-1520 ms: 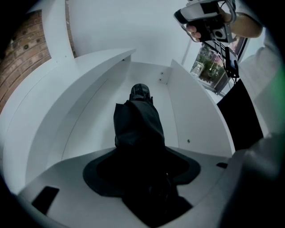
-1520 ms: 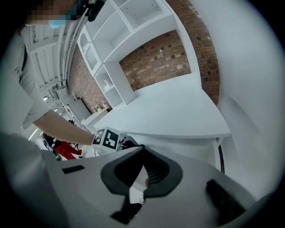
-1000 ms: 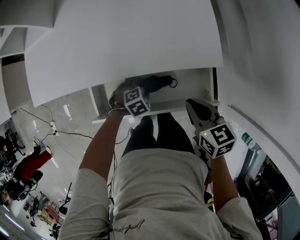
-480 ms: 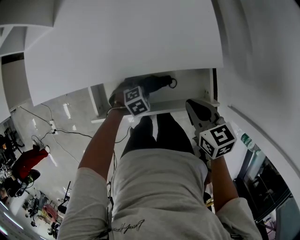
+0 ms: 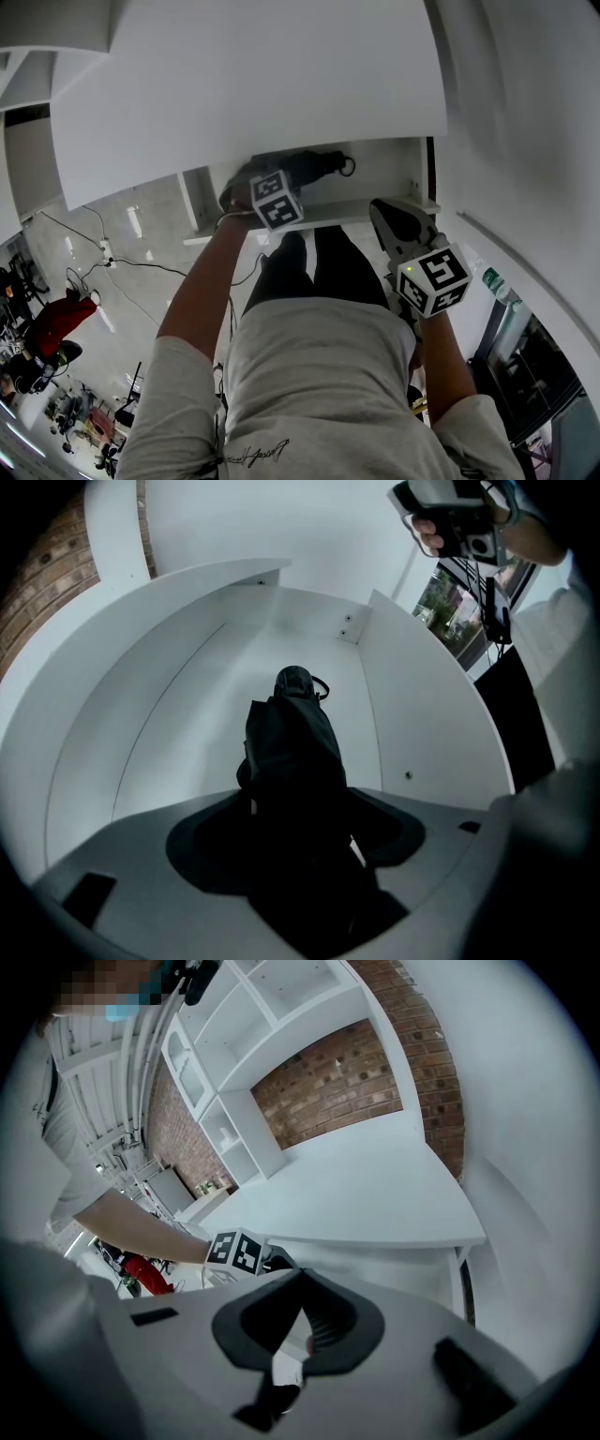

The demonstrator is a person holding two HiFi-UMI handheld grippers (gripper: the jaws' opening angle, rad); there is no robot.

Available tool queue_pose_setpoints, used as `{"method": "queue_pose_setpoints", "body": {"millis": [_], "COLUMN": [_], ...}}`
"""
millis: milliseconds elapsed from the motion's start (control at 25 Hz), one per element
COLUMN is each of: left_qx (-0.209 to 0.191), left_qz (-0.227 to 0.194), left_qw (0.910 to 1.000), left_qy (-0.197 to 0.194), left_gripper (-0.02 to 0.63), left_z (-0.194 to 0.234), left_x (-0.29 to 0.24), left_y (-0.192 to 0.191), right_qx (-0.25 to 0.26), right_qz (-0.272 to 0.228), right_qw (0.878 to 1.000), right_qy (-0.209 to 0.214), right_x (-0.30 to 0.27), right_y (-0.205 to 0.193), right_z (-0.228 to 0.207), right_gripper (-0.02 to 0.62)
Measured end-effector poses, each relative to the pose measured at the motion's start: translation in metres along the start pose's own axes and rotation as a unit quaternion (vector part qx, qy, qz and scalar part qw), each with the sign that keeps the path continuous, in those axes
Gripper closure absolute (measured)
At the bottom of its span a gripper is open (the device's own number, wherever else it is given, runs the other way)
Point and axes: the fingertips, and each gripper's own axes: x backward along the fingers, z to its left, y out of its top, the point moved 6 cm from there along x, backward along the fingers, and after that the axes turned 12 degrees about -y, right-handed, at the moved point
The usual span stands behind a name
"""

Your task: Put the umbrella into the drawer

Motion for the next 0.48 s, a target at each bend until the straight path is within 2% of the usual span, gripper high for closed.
{"method": "queue_pose_setpoints", "body": {"millis": [480], "left_qx": [-0.001], "left_qz": [-0.02], "left_qw": [0.9997], "left_qy": [0.013], "left_gripper": [0.291], "left_z": [-0.008], "left_x": [0.026], "left_y": [0.002], "right_qx": [0.007], "right_qz": [-0.015], "right_qw": [1.0], "right_qy": [0.01], "right_x": [0.005], "right_y": [0.006], "right_z": [0.015], "right_gripper": [0.568]}}
